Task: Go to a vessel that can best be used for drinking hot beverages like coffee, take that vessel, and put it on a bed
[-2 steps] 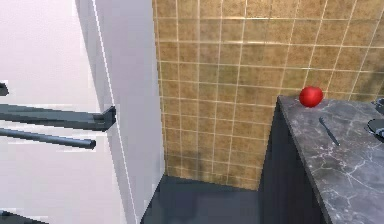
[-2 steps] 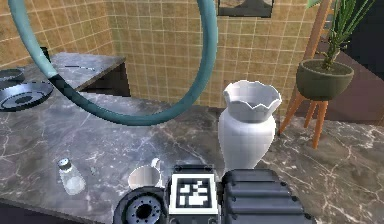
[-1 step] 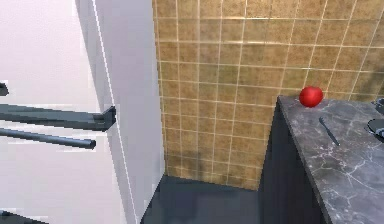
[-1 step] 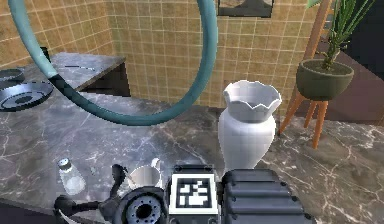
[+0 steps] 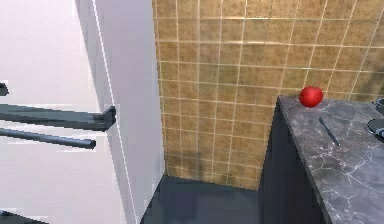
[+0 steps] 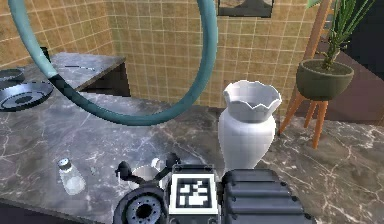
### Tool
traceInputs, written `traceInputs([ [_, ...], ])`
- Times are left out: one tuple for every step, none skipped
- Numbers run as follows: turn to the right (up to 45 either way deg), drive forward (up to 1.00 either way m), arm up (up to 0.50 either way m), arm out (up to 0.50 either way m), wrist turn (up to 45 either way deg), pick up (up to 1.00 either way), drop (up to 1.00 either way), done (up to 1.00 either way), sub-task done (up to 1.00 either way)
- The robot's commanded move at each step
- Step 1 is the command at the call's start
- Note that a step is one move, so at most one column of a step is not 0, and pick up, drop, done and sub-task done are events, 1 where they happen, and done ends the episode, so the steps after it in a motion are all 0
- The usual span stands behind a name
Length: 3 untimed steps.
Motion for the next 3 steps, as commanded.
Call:
traceInputs([
  [0.0,0.00,-0.16,0.00,0.0,0.00,0.00,0.00,0.00],
  [0.0,0.00,0.00,0.00,0.0,1.00,0.00,0.00,0.00],
  [0.0,0.00,0.10,0.00,0.0,0.00,0.00,0.00,0.00],
])
